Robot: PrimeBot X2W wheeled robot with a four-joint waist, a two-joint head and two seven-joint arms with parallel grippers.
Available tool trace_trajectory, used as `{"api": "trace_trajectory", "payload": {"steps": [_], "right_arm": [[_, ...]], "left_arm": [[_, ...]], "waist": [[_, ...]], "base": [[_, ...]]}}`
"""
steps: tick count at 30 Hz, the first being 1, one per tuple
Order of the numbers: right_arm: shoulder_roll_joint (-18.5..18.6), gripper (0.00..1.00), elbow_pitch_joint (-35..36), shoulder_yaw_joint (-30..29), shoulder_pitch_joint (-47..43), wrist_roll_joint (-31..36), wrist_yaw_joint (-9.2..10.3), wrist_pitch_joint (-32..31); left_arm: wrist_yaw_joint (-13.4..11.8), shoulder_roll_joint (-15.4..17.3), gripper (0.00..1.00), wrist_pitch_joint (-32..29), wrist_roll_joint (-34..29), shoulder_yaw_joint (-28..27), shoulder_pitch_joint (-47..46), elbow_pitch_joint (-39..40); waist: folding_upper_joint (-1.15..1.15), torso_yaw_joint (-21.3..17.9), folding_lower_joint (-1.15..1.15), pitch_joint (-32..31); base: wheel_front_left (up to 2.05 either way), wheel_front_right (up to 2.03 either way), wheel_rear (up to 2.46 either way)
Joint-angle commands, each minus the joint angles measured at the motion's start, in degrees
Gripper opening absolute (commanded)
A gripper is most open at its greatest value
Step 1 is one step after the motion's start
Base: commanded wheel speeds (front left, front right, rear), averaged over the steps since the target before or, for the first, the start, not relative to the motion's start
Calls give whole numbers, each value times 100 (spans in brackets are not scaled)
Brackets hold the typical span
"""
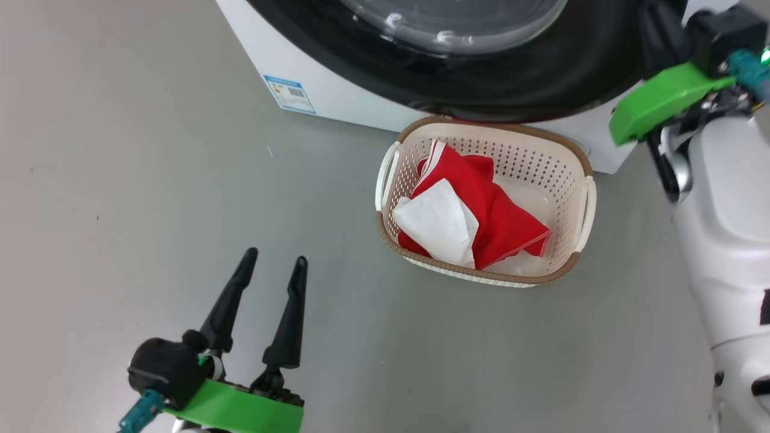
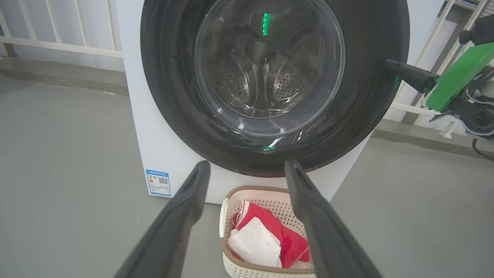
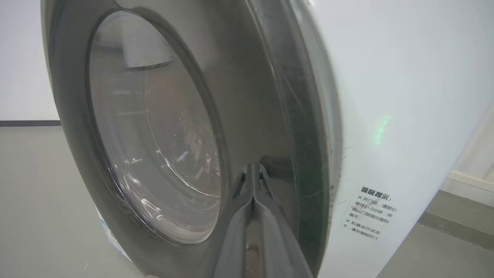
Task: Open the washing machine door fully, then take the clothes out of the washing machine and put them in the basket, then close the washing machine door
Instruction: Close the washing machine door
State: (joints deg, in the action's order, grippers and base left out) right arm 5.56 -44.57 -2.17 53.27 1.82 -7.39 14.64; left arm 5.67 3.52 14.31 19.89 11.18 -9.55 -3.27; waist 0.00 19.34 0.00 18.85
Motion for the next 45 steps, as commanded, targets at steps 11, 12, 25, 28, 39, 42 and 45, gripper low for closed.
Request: {"api": "trace_trajectory", "payload": {"steps": [11,12,25,28,39,42,45], "right_arm": [[-97,0,52,-421,824,580,-10,36],[-105,0,58,-469,857,620,-10,36],[-178,0,130,-845,1026,964,-10,36],[-208,0,158,-838,940,935,-10,36],[-266,100,376,-43,318,-10,-10,36],[-267,100,571,268,34,-326,-10,36],[-267,100,815,540,-310,-563,-10,36]], "left_arm": [[98,-33,100,69,-128,-145,-308,9],[102,-37,100,69,-127,-147,-321,-3],[132,-60,100,69,-226,-128,-407,-78],[137,-62,100,69,-273,-148,-421,-91],[116,-63,100,69,-213,-264,-421,-106],[71,-64,100,69,-150,-315,-415,-101],[48,-64,100,69,-76,-358,-416,-60]], "waist": [[0,12,0,292],[0,14,0,297],[0,20,0,411],[0,-20,0,406],[0,-396,0,186],[0,-552,0,91],[0,-716,0,-13]], "base": [[0,0,0],[0,0,0],[0,0,0],[0,0,0],[0,0,0],[0,0,0],[0,0,0]]}}
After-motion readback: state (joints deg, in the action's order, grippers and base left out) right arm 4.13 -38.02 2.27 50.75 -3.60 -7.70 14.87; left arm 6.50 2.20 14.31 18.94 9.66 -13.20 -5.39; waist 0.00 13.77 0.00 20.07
